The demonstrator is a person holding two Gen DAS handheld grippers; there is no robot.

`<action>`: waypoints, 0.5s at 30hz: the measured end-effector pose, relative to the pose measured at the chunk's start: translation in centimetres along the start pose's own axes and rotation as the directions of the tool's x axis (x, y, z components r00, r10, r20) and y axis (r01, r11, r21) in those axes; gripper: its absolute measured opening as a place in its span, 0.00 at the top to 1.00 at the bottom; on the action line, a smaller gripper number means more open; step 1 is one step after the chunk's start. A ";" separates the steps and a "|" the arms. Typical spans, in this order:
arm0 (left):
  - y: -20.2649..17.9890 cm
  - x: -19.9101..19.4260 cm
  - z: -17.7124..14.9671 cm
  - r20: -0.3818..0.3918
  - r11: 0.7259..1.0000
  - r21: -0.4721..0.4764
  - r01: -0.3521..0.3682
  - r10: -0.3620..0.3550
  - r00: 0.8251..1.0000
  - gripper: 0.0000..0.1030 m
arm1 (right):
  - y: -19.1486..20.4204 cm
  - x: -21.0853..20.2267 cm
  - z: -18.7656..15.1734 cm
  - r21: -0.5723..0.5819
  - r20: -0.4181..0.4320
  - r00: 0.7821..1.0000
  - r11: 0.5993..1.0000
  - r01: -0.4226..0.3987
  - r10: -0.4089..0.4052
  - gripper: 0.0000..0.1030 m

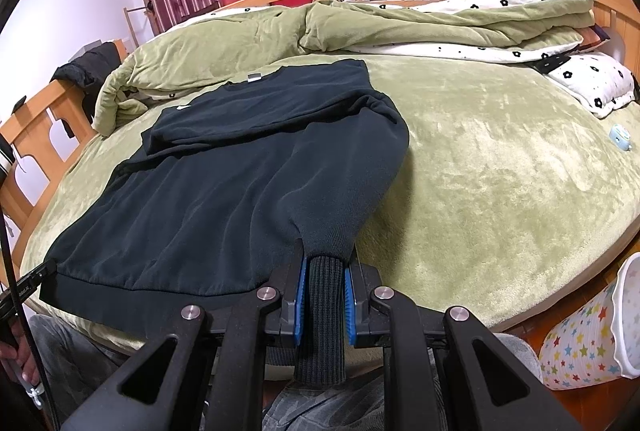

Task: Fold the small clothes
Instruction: 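Hold the ribbed hem pinched in both tools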

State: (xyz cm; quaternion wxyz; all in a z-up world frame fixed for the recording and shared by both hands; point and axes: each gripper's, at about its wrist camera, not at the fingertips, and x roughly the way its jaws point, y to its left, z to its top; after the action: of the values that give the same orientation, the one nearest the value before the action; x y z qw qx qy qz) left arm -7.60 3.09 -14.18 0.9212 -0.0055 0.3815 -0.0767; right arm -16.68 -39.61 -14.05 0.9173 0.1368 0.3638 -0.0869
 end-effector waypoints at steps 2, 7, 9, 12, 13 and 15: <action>0.0 0.0 0.0 -0.001 1.000 -0.002 0.001 -0.001 1.000 0.87 | 0.0 0.0 0.0 0.000 0.000 1.000 1.000 0.001 -0.001 0.85; 0.0 0.2 -0.2 -0.005 1.000 -0.003 -0.002 0.002 1.000 0.87 | -0.1 0.0 0.1 0.007 -0.003 1.000 1.000 0.002 -0.002 0.85; 0.0 0.2 -0.3 -0.004 1.000 -0.003 -0.002 0.002 1.000 0.87 | -0.1 0.1 0.1 0.008 -0.003 1.000 1.000 0.004 -0.004 0.85; 0.0 0.2 -0.3 -0.003 1.000 -0.004 -0.001 0.001 1.000 0.87 | -0.1 0.1 0.1 0.013 -0.001 1.000 1.000 0.002 -0.002 0.85; 0.0 0.2 -0.3 -0.002 1.000 -0.003 0.000 0.000 1.000 0.87 | -0.1 0.0 0.1 0.014 0.000 1.000 1.000 0.001 -0.001 0.85; -0.1 0.2 -0.2 0.003 1.000 -0.002 0.001 -0.001 1.000 0.87 | -0.1 0.0 0.1 0.014 0.002 1.000 1.000 0.002 -0.002 0.85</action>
State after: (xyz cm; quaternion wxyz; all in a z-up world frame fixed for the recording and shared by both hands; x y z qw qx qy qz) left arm -7.64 3.00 -14.46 0.9216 -0.0069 0.3804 -0.0768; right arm -16.62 -39.71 -14.00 0.9165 0.1428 0.3625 -0.0903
